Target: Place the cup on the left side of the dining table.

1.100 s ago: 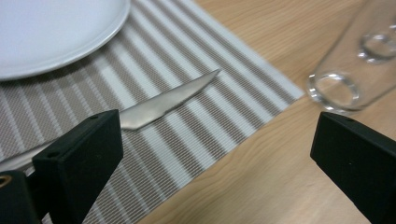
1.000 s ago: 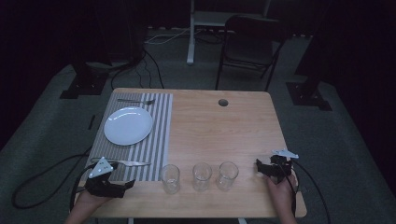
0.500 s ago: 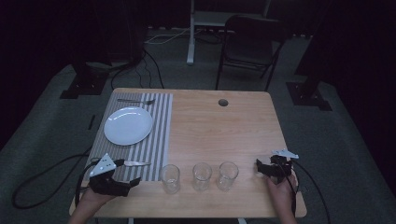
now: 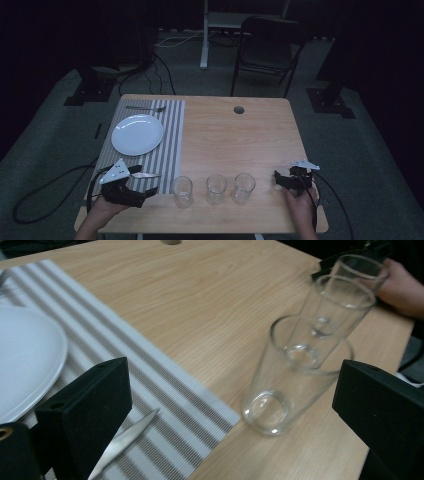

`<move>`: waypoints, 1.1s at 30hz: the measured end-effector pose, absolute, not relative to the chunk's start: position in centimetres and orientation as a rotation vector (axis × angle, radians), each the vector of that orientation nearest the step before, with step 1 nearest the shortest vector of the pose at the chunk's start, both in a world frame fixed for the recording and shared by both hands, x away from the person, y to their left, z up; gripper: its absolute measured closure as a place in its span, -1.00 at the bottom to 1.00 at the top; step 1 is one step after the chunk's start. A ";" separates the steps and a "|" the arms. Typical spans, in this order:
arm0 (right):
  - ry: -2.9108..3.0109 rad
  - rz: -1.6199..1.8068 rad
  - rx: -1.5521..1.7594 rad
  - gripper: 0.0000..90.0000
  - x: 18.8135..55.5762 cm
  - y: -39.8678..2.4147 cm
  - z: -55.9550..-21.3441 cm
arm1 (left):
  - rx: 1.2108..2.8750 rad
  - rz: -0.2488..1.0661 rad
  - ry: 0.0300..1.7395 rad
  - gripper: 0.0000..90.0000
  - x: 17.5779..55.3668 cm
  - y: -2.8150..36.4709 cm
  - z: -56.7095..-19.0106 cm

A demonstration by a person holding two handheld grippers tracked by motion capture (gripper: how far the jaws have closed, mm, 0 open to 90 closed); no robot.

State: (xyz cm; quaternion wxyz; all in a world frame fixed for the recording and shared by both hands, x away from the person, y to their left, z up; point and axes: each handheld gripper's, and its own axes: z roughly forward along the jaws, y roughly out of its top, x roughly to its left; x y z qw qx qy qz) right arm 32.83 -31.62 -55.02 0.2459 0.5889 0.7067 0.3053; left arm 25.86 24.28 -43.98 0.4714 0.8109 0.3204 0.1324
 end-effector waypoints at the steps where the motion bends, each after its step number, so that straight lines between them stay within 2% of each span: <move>1: 1.928 0.834 1.607 -0.73 32.8 -31.6 -55.0 | 1.991 0.329 0.782 -0.93 26.0 24.0 -43.8; 33: 1.929 0.833 1.605 -0.73 32.8 -31.6 -55.0 | 2.163 0.230 0.614 -0.93 28.3 16.4 -41.9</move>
